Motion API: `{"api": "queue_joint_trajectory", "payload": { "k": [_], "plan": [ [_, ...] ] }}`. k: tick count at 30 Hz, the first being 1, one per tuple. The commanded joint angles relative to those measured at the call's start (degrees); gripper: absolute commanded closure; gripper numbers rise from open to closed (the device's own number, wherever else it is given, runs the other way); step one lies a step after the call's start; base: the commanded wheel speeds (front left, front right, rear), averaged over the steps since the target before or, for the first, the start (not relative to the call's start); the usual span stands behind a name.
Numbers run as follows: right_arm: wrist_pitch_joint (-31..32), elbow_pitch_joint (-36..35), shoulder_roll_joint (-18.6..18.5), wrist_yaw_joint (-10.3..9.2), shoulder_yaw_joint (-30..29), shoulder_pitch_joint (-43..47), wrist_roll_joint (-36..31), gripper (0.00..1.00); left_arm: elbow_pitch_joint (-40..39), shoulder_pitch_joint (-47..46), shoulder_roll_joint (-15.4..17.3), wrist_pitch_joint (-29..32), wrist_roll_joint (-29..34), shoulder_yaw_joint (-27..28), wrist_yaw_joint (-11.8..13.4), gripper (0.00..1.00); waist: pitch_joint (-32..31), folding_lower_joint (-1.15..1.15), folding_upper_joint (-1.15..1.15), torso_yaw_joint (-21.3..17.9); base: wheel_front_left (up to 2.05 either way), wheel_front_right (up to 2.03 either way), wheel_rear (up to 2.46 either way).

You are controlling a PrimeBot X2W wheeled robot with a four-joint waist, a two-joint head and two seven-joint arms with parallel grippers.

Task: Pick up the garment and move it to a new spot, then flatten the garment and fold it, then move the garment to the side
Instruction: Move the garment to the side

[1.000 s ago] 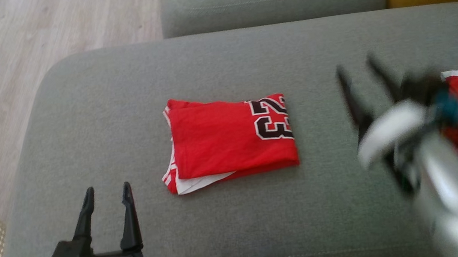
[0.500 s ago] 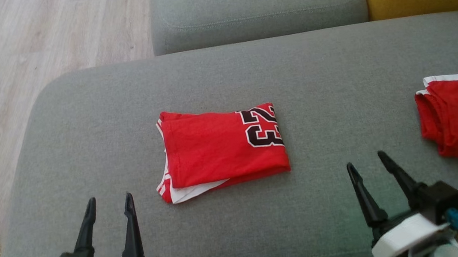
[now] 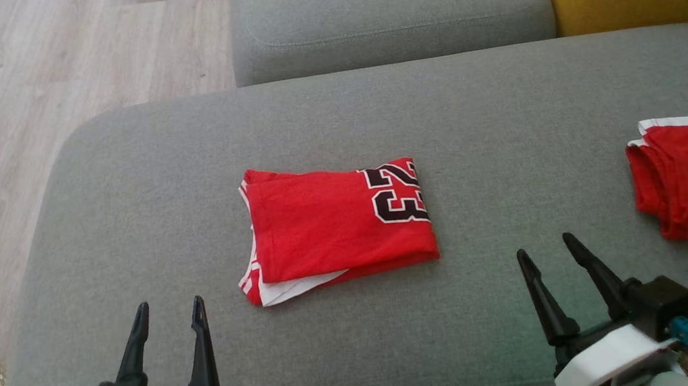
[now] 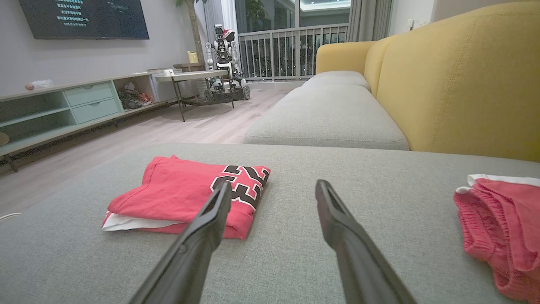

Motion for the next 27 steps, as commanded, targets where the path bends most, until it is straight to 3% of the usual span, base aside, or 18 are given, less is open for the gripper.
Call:
{"api": "queue_joint_trajectory", "payload": {
  "k": [1,7,12,17,21,22,27],
  "plan": [
    [-0.5,-1.6,0.0,-0.02,0.8,-2.2,1.2,0.0,-1.3,-2.3,-0.5,-0.7,0.7,2.2,-0.3,0.0,0.0,0.0,0.0,0.4,0.0,0.0,0.0],
    [-0.5,-0.6,0.0,-0.02,0.7,-2.3,2.2,0.0,-0.7,-2.5,-0.7,-0.7,0.9,1.6,-0.4,0.0,0.0,0.0,0.0,1.9,0.0,0.0,0.0],
    [-0.5,4.2,0.0,-0.02,2.1,-4.7,7.2,0.0,-0.3,-2.5,-0.9,-0.7,1.2,0.5,-0.5,0.0,0.8,0.0,0.0,4.2,0.0,0.0,0.0],
    [-0.5,16.2,0.0,-0.02,3.7,-12.2,17.3,0.0,0.7,-3.0,-1.0,-0.7,1.3,-1.1,-1.0,0.0,2.0,0.0,0.0,7.1,0.0,0.0,0.0],
    [-0.5,30.0,0.0,-0.02,5.0,-20.6,28.8,0.0,1.2,-3.5,-1.1,-0.7,1.3,-2.5,-1.4,0.0,2.9,0.0,0.0,9.5,0.0,0.0,0.0],
    [0.3,36.3,0.0,-0.02,6.1,-25.2,33.0,0.0,1.4,-4.0,-1.1,-0.7,1.2,-3.1,-1.6,0.0,3.6,0.0,0.0,10.9,0.0,0.0,0.0],
    [0.7,48.6,0.0,-0.02,6.4,-34.7,35.8,0.0,1.6,-5.4,-1.2,-0.7,-0.1,-3.9,-2.2,0.0,5.4,0.0,0.0,14.7,0.0,0.0,0.0]
  ]
}}
